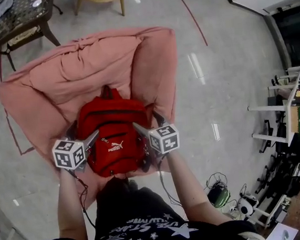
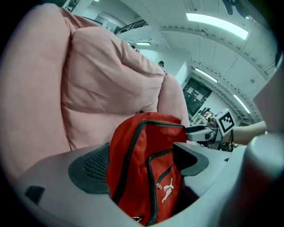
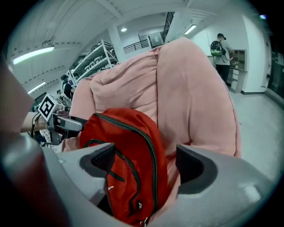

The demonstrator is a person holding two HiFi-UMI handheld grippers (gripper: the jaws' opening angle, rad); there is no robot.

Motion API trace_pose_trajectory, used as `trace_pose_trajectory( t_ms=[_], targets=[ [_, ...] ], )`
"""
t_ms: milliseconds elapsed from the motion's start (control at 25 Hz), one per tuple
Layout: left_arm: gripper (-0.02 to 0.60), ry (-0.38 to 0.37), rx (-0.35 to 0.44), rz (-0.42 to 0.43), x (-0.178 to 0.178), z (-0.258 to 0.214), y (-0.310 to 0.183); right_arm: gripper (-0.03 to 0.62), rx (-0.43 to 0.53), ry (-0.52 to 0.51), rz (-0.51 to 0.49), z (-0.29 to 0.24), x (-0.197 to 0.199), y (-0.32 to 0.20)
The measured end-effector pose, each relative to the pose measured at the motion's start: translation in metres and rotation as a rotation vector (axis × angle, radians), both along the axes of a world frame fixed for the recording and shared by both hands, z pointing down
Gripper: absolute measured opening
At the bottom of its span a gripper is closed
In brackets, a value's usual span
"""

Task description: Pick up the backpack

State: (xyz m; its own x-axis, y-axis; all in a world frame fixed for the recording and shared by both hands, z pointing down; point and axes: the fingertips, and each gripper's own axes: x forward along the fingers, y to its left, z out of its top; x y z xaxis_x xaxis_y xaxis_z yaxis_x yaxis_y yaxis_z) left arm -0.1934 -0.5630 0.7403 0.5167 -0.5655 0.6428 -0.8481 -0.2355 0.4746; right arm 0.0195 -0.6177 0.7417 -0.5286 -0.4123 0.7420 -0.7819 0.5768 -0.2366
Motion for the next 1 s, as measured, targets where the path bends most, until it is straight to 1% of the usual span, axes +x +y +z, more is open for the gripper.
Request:
trace_pose_trajectory(
  t_ms=[200,320,440,520,640,680,720,760,800,840,880,920,1000],
  targets=[
    [0.426,0.036,-0.080,0.045,0.006,0.040,-0.012,0.426,-0.047,-0.005,-0.009,0.031,-0.004,-0.014],
    [0.426,0.042,-0.102,0.047,0.008,0.058,-0.018,0.426,-0.088,-0.008,-0.022,0.050,-0.007,-0.017],
    [0.426,0.032,-0.110,0.050,0.008,0.074,-0.024,0.425,-0.133,-0.015,-0.058,0.068,-0.014,-0.019],
    [0.426,0.016,-0.120,0.044,0.006,0.087,-0.027,0.425,-0.152,0.005,-0.091,0.081,-0.018,-0.020],
    [0.423,0.005,-0.160,0.064,0.011,0.099,-0.026,0.421,-0.169,0.024,-0.117,0.090,-0.021,-0.021],
    [0.411,0.000,-0.174,0.069,0.013,0.100,-0.025,0.378,-0.171,0.025,-0.127,0.089,-0.022,-0.020],
    [0.309,-0.003,-0.185,0.069,0.015,0.099,-0.023,0.262,-0.171,0.025,-0.142,0.087,-0.024,-0.017],
    [0.246,0.003,-0.196,0.067,0.017,0.097,-0.020,0.203,-0.168,0.020,-0.160,0.085,-0.027,-0.013],
    [0.198,0.018,-0.204,0.065,0.019,0.094,-0.017,0.150,-0.165,0.010,-0.179,0.083,-0.031,-0.008],
    [0.125,0.035,-0.208,0.064,0.022,0.091,-0.015,0.097,-0.159,0.000,-0.196,0.080,-0.035,-0.002],
    [0.072,0.046,-0.205,0.063,0.025,0.087,-0.012,0.055,-0.149,-0.005,-0.211,0.076,-0.038,0.002],
    [0.054,0.048,-0.194,0.062,0.027,0.083,-0.010,0.015,-0.132,-0.003,-0.225,0.072,-0.039,0.006],
    [0.048,0.037,-0.163,0.056,0.029,0.073,-0.005,0.011,-0.082,0.010,-0.247,0.062,-0.041,0.013]
  ],
)
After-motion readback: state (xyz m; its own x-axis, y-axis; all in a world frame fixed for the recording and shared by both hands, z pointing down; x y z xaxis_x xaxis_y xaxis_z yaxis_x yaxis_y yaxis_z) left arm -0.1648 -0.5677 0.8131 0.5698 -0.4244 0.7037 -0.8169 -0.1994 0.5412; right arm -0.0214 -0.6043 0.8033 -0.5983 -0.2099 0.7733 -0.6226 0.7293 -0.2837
